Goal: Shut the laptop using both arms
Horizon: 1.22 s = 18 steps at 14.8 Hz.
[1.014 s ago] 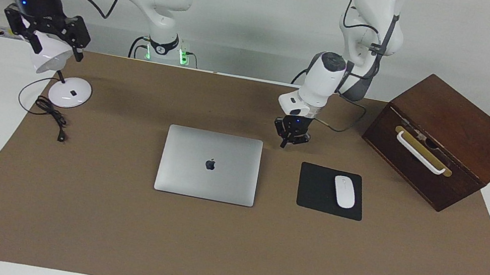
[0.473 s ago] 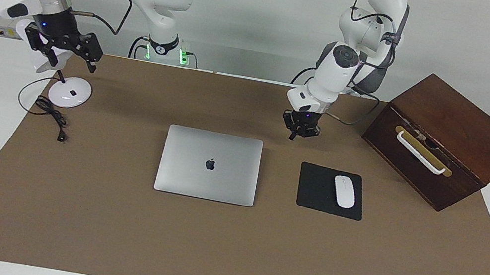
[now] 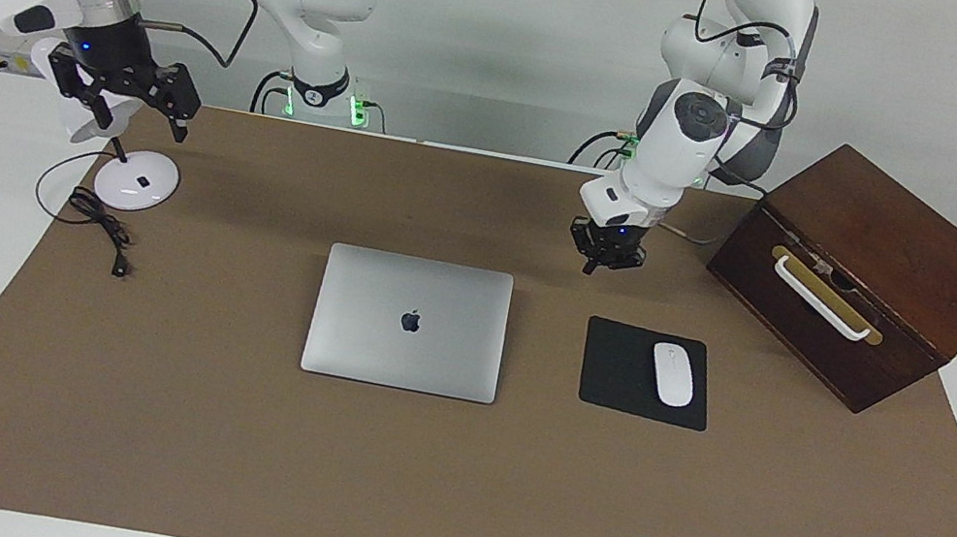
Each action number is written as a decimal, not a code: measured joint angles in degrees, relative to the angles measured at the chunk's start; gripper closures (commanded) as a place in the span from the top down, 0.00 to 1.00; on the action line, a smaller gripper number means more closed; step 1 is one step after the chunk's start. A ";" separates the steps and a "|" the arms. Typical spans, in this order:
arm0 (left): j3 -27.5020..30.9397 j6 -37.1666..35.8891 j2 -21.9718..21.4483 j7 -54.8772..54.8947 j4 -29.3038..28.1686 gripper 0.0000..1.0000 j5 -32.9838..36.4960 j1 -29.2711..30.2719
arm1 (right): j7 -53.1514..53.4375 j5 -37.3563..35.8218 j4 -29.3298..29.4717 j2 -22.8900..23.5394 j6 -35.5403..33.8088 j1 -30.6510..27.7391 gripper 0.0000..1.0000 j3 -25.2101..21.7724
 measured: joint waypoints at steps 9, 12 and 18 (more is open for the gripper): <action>0.24 -8.00 -1.25 -0.01 5.16 0.00 -0.01 6.13 | 0.00 0.00 -0.45 0.06 1.06 0.07 1.00 0.52; 0.24 -9.61 -3.22 -0.01 5.47 0.00 -0.01 8.21 | 0.00 0.00 -0.42 0.28 1.26 0.07 1.00 0.68; 0.32 -23.07 -7.35 0.54 14.37 0.00 3.10 15.29 | 0.00 0.00 0.85 0.51 -0.25 0.07 1.00 0.75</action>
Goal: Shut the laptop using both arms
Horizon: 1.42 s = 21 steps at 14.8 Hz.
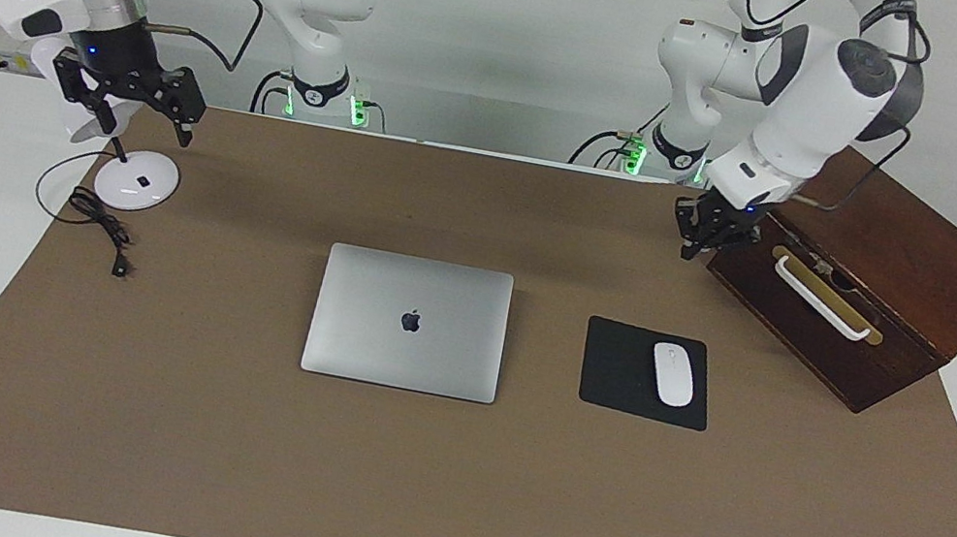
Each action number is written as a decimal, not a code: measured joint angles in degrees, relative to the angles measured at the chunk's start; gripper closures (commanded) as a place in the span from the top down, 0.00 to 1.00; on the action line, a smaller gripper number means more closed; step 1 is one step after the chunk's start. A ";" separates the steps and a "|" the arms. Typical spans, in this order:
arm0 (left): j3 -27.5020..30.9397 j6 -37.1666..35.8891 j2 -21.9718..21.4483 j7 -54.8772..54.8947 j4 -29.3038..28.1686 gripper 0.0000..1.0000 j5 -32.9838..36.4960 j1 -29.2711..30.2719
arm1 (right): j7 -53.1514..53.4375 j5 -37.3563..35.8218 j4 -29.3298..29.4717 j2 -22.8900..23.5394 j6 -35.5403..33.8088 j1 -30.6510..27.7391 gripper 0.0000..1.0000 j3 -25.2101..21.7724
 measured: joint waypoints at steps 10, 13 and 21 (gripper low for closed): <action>0.40 -14.01 -0.14 6.68 15.24 0.99 10.23 8.93 | 0.00 0.00 2.65 1.08 -1.81 0.00 1.00 0.06; 0.44 -14.17 0.07 7.43 16.41 1.00 10.26 10.97 | 0.00 0.00 2.65 1.18 -1.81 0.00 1.00 0.06; 0.47 -14.08 0.74 7.55 16.61 1.00 10.28 13.47 | 0.00 0.00 2.64 1.24 -1.76 0.00 1.00 0.06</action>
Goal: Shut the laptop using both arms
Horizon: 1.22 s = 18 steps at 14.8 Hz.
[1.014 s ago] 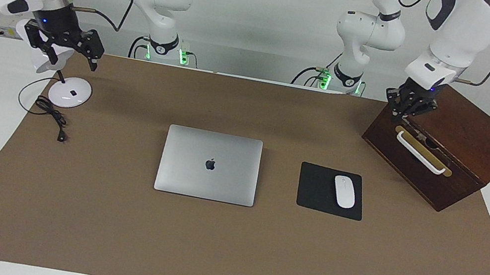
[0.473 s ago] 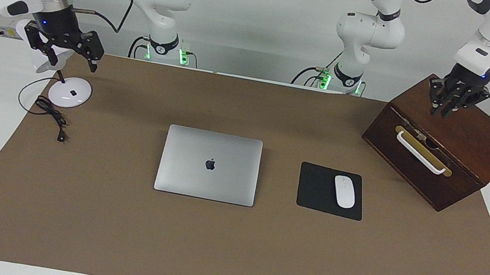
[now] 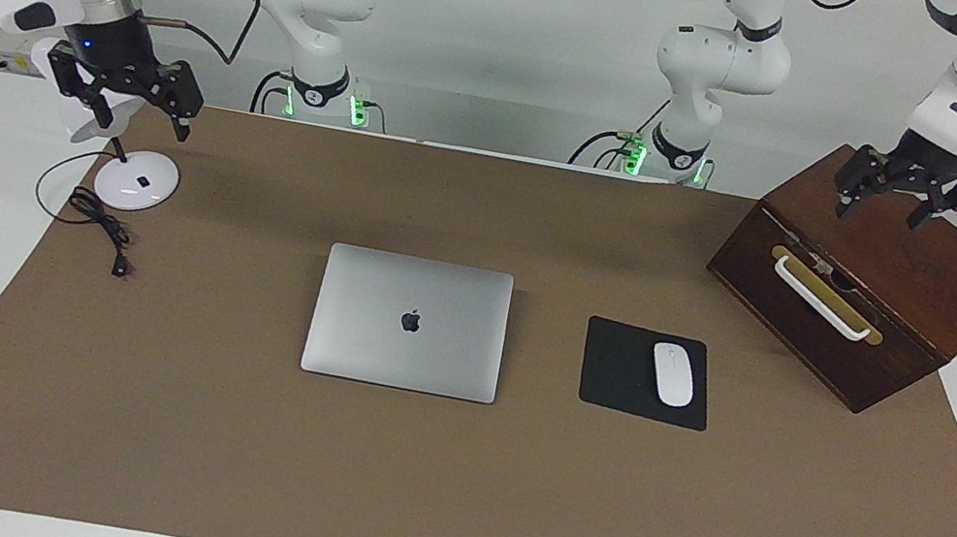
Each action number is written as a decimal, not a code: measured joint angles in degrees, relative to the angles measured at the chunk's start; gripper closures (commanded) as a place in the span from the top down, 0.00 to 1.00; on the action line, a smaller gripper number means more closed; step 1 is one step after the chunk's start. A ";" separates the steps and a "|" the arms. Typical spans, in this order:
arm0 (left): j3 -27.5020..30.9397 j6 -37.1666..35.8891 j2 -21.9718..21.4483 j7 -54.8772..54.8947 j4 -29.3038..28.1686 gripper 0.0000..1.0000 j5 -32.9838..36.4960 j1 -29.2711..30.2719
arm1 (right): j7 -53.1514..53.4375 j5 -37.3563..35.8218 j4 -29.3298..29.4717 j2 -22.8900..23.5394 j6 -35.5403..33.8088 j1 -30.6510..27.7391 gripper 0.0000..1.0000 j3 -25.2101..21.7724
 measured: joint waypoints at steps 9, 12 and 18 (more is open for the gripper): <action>-0.03 -0.76 4.74 -0.82 6.97 1.00 -1.07 1.09 | 0.00 0.00 -0.46 0.26 0.33 0.26 1.00 0.00; -0.04 -0.83 6.46 -0.82 7.94 1.00 -1.17 1.09 | 0.00 0.00 -0.76 0.26 0.33 -0.03 1.00 -0.13; -0.04 -1.75 7.49 -0.82 7.81 1.00 -1.21 1.10 | 0.00 0.00 -1.14 0.26 0.31 -1.90 1.00 -0.91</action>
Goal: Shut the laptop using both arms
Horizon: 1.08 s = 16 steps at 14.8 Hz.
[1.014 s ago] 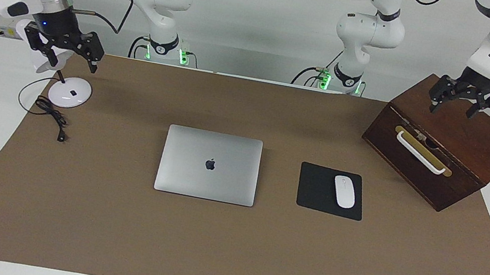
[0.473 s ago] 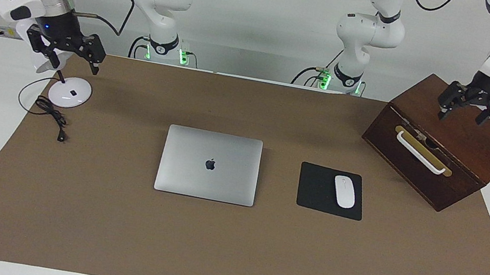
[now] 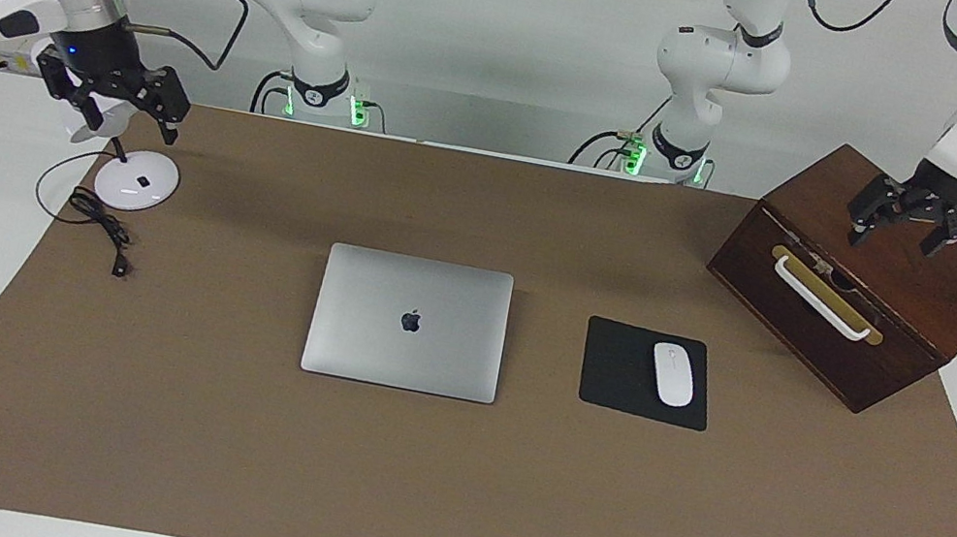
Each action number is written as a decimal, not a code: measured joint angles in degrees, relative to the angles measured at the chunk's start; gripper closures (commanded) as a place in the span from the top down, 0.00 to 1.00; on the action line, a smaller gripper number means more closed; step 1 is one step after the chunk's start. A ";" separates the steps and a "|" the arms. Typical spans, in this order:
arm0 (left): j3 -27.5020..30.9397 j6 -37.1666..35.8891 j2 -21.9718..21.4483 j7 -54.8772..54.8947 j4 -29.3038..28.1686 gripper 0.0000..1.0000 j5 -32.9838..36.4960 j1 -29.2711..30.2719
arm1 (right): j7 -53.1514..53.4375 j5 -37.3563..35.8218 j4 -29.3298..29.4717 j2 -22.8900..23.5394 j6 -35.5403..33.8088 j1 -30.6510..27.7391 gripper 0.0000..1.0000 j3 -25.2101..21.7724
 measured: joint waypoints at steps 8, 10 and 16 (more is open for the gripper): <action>-0.10 -0.16 0.18 -1.87 -0.83 1.00 -0.81 0.00 | -0.01 0.00 -1.43 -0.49 -0.17 -1.16 1.00 0.80; -0.27 -0.16 0.22 -3.50 -0.84 1.00 -1.22 -0.02 | -0.01 0.00 -1.47 -0.58 -0.17 -1.14 1.00 1.02; -0.47 -0.03 0.23 -3.94 -0.90 1.00 -1.37 -0.03 | -0.01 0.00 -1.51 -0.70 -0.17 -1.13 1.00 1.94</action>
